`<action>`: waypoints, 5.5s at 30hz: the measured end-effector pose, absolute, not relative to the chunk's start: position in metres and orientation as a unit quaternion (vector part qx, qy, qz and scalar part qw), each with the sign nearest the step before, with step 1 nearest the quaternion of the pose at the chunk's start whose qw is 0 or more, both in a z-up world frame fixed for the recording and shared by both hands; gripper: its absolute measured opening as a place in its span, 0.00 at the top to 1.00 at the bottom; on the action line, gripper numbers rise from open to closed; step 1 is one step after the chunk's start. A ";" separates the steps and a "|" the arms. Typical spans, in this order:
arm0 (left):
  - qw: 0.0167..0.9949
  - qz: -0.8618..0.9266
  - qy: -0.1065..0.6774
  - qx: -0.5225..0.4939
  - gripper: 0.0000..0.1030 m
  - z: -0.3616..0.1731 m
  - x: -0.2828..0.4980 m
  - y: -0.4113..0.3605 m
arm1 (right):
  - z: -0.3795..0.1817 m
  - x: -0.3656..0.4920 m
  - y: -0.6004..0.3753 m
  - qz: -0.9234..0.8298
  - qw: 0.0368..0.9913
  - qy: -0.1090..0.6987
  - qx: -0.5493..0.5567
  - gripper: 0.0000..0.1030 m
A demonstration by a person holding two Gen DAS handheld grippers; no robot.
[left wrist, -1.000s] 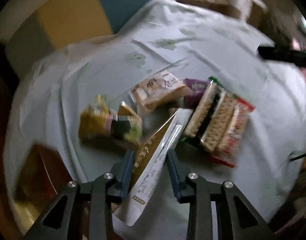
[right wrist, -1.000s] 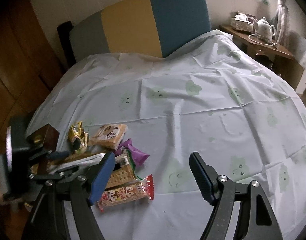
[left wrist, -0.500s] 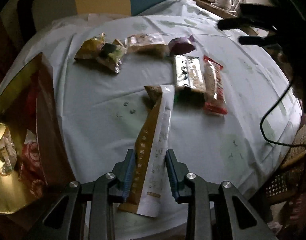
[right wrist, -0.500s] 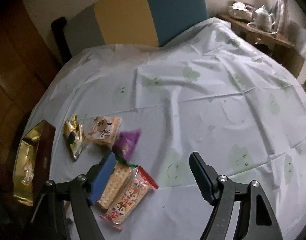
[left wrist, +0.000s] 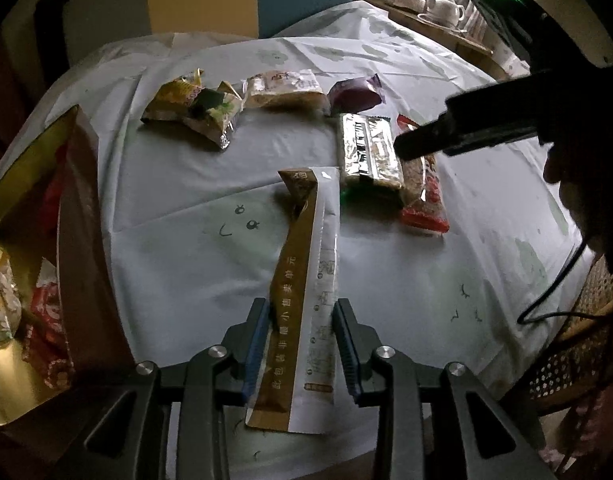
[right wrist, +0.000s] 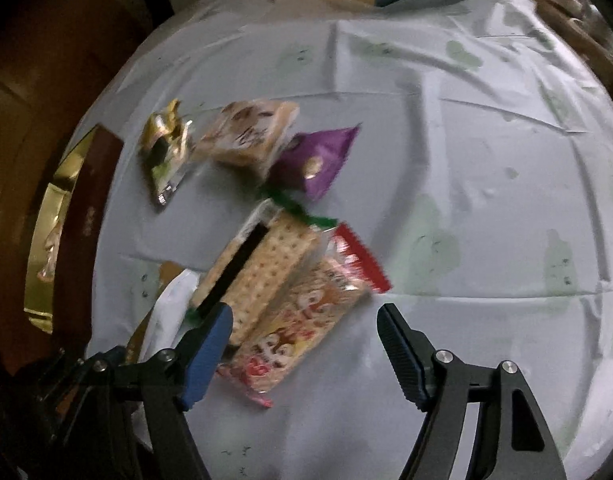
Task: Organize snacks
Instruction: 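Grasp the chipmunk rice bar with the right gripper while the left gripper holds the stick packet, then lower the stick packet into the gold tray and open the left gripper, then lift the chipmunk rice bar into the gold tray and open the right gripper, then move both open grippers back over the remaining snacks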
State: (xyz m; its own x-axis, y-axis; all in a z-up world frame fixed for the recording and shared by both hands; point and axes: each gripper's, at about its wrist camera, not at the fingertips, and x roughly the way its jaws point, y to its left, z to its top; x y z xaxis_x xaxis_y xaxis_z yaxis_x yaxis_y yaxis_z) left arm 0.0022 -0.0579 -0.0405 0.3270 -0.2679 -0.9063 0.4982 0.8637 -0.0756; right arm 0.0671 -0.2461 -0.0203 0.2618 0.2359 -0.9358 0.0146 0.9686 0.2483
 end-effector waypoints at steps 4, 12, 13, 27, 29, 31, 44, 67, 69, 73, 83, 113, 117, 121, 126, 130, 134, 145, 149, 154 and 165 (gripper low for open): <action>0.809 -0.239 0.529 0.090 0.59 -0.047 0.003 -0.056 | -0.027 0.065 -0.226 0.074 0.787 0.611 0.046 0.50; 0.824 -0.233 0.506 0.108 0.64 -0.047 -0.006 -0.057 | -0.030 0.055 -0.210 0.077 0.793 0.602 -0.039 0.67; 0.825 -0.232 0.504 0.105 0.65 -0.047 -0.005 -0.057 | -0.036 0.055 -0.209 0.073 0.788 0.610 -0.040 0.67; 0.835 -0.220 0.497 0.079 0.72 -0.040 -0.005 -0.049 | -0.048 0.063 -0.210 0.080 0.783 0.615 -0.050 0.66; 0.841 -0.222 0.489 0.068 0.72 -0.032 -0.004 -0.045 | -0.048 0.062 -0.210 0.079 0.785 0.612 -0.062 0.66; 0.845 -0.226 0.481 0.058 0.72 -0.023 -0.004 -0.042 | -0.050 0.060 -0.203 0.078 0.787 0.607 -0.081 0.67; 0.886 -0.201 0.410 -0.079 0.72 0.058 0.016 0.026 | -0.050 0.055 -0.197 0.081 0.792 0.595 -0.107 0.67; 0.846 0.005 0.487 -0.216 0.66 0.001 0.117 0.140 | -0.051 0.051 -0.191 0.086 0.796 0.585 -0.131 0.67; 0.853 0.008 0.484 -0.193 0.66 0.002 0.115 0.136 | -0.051 0.051 -0.192 0.087 0.796 0.585 -0.130 0.67; 0.869 0.006 0.468 -0.161 0.65 0.012 0.098 0.131 | -0.050 0.051 -0.192 0.087 0.796 0.584 -0.133 0.67; 0.889 -0.006 0.446 -0.103 0.65 0.024 0.051 0.121 | -0.051 0.047 -0.188 0.086 0.800 0.574 -0.153 0.67; 0.896 0.029 0.438 -0.071 0.65 0.014 0.004 0.144 | 0.005 0.033 -0.181 0.060 0.844 0.523 -0.103 0.70; 0.896 0.031 0.437 -0.073 0.65 0.013 0.004 0.146 | 0.032 0.033 -0.160 0.113 0.857 0.500 -0.058 0.70; 0.896 0.031 0.436 -0.075 0.65 0.014 0.002 0.149 | 0.049 0.033 -0.112 0.186 0.855 0.481 -0.044 0.70; 0.897 0.043 0.431 -0.089 0.65 0.015 0.000 0.162 | 0.058 0.042 -0.053 0.256 0.842 0.473 -0.031 0.70; 0.897 0.052 0.428 -0.095 0.65 0.016 -0.002 0.172 | 0.058 0.052 -0.017 0.283 0.835 0.472 -0.023 0.70; 0.896 0.057 0.428 -0.100 0.65 0.015 -0.004 0.178 | 0.051 0.066 0.022 0.297 0.827 0.477 -0.019 0.70; 0.898 0.059 0.425 -0.096 0.65 0.017 -0.007 0.178 | 0.032 0.070 0.040 0.282 0.836 0.470 -0.026 0.49; 0.899 0.054 0.426 -0.088 0.65 0.018 -0.008 0.172 | 0.038 0.058 0.031 0.279 0.844 0.457 -0.032 0.49; 0.901 0.048 0.424 -0.077 0.65 0.022 -0.012 0.163 | 0.043 0.045 0.019 0.275 0.852 0.444 -0.034 0.49; 0.904 0.038 0.423 -0.056 0.65 0.028 -0.016 0.147 | 0.049 0.029 -0.014 0.251 0.867 0.430 -0.037 0.49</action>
